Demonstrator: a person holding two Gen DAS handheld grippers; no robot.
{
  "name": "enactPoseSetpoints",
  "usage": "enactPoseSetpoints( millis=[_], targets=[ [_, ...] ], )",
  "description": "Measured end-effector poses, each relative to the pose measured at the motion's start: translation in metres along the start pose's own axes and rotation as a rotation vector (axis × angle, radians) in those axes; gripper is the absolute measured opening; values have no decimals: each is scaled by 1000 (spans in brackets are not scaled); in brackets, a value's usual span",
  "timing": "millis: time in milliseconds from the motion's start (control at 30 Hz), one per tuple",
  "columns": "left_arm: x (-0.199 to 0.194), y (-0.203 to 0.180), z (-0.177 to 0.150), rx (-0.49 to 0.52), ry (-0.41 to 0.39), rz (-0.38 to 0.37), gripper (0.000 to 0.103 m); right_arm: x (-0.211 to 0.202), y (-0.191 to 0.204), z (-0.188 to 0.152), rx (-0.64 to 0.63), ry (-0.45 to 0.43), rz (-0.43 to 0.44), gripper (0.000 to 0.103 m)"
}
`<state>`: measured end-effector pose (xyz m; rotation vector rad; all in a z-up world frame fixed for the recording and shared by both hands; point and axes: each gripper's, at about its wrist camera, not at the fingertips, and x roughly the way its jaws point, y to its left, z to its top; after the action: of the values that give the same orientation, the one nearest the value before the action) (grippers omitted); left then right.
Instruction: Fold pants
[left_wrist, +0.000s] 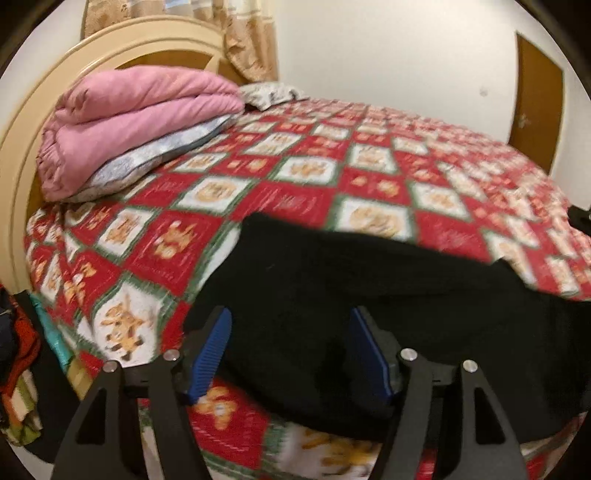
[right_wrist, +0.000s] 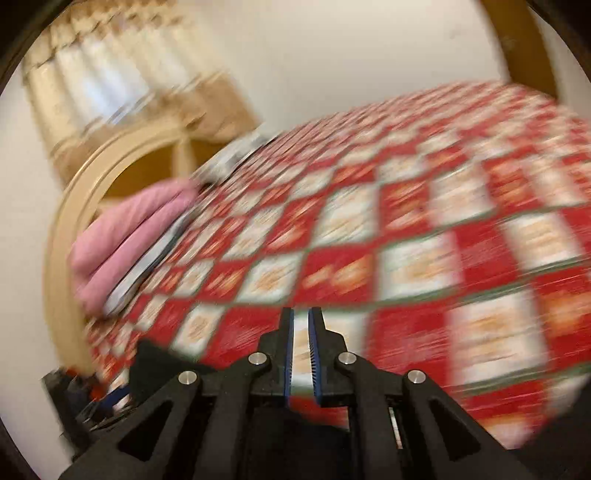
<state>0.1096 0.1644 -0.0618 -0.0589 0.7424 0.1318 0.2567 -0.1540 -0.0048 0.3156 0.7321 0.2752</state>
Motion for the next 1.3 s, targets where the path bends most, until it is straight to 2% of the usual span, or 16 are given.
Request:
enactPoseSetpoints(
  millis=[33, 100, 233, 300, 367, 500, 567, 600, 667, 700, 733, 867, 967, 1033, 1133, 1300],
  targets=[
    [-2, -5, 1, 10, -7, -18, 70, -17, -21, 7, 21, -29, -78, 55],
    [-2, -24, 2, 56, -5, -58, 70, -44, -68, 17, 85, -79, -208, 87],
    [11, -57, -2, 108, 40, -110, 70, -78, -153, 30, 243, -115, -371, 87],
    [20, -68, -4, 101, 77, -134, 70, -77, -191, 40, 292, -66, -495, 87],
    [20, -72, -7, 100, 63, -110, 71, -67, -216, 48, 291, -23, -571, 84],
    [20, -72, -8, 92, 67, -89, 79, -34, -250, 50, 292, 113, -734, 61],
    [22, -69, -9, 78, 74, -81, 84, -21, -266, 41, 332, 184, -762, 59],
    [22, -67, -9, 66, 78, -85, 86, -20, -270, 38, 339, 171, -773, 57],
    [23, -64, -10, 59, 79, -88, 87, -22, -268, 37, 335, 152, -807, 39],
    [23, -65, -10, 65, 79, -85, 87, -25, -267, 38, 330, 149, -821, 19],
    [24, -66, -10, 70, 78, -82, 87, -30, -269, 38, 343, 147, -803, 8],
    [23, -67, -10, 68, 80, -80, 87, -67, -273, 37, 444, 85, -641, 6],
    [24, -66, -9, 64, 82, -82, 87, -132, -257, 28, 470, -87, -472, 6],
    [24, -66, -10, 62, 83, -80, 88, -172, -246, 17, 465, -168, -423, 6],
    [24, -65, -10, 58, 86, -77, 88, -247, -242, -22, 526, -269, -402, 6],
    [24, -64, -10, 54, 86, -74, 89, -315, -261, -97, 631, -300, -460, 6]
  ],
)
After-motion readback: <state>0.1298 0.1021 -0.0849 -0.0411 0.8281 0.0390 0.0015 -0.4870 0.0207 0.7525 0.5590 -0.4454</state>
